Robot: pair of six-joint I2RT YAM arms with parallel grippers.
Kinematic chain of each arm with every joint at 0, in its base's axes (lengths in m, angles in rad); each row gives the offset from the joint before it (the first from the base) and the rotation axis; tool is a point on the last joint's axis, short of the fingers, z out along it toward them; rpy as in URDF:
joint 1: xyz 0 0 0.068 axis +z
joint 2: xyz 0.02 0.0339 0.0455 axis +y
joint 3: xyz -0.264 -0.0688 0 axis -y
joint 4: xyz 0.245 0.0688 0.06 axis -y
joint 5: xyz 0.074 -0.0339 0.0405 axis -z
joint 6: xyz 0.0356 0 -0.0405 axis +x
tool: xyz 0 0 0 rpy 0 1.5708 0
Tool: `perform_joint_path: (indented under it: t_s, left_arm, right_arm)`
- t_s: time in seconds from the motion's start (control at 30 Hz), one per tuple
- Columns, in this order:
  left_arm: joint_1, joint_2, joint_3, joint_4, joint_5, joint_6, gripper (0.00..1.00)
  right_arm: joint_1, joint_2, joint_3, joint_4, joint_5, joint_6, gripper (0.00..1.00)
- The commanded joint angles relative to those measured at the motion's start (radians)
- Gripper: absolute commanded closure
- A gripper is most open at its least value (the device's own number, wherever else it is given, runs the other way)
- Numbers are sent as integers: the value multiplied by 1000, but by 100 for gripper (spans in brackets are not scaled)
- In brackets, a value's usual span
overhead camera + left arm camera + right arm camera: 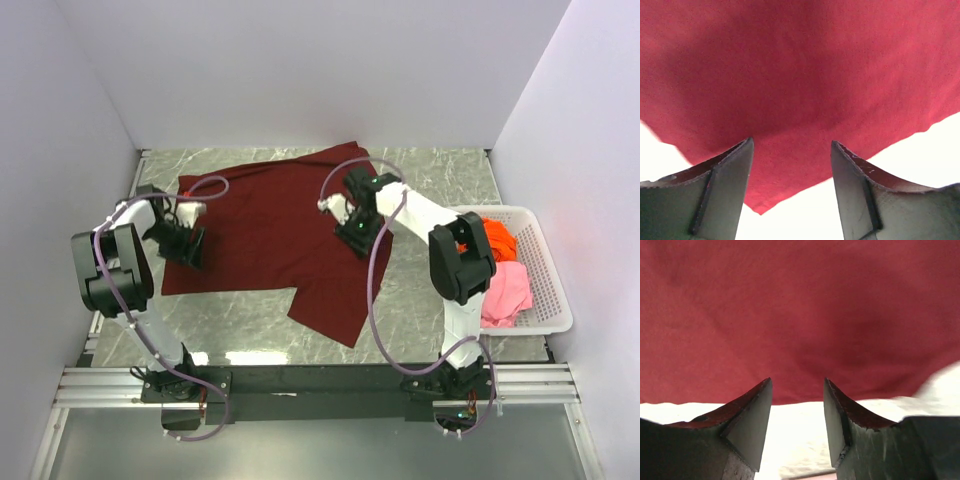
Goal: Fold and stack the t-shirts
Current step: Flatten the tshirt out
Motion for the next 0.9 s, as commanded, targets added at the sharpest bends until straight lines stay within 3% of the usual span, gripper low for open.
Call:
perform_joint_path:
  t_s: [0.0,0.33,0.53,0.67,0.7,0.8,0.87]
  left_arm:
    - [5,-54,-68,8,-19,46,33]
    - [-10,-154,-275,-13,-122,140,39]
    - [-32,-293,-395,-163,-109,261,40]
    - [-21,-310,-284,-327,-14,345,37]
    - [-11,-304,-237,-375,69,346,34]
    - [28,-222,-17,-372,207,315,29]
    - [31,-176,127,-305,227,209,28]
  right_arm:
    - [23,-19,-40,25,29,38,48]
    - [80,-88,-316,8,114,17,51]
    - [141,-233,-434,-90,41,-34,52]
    - [155,-329,-425,-244,-65,-129,52]
    - [145,-350,-402,-269,-87,-146,53]
    - [47,-333,-138,-290,-196,-157,52]
    - [-21,-275,-1,-190,-169,-65,52]
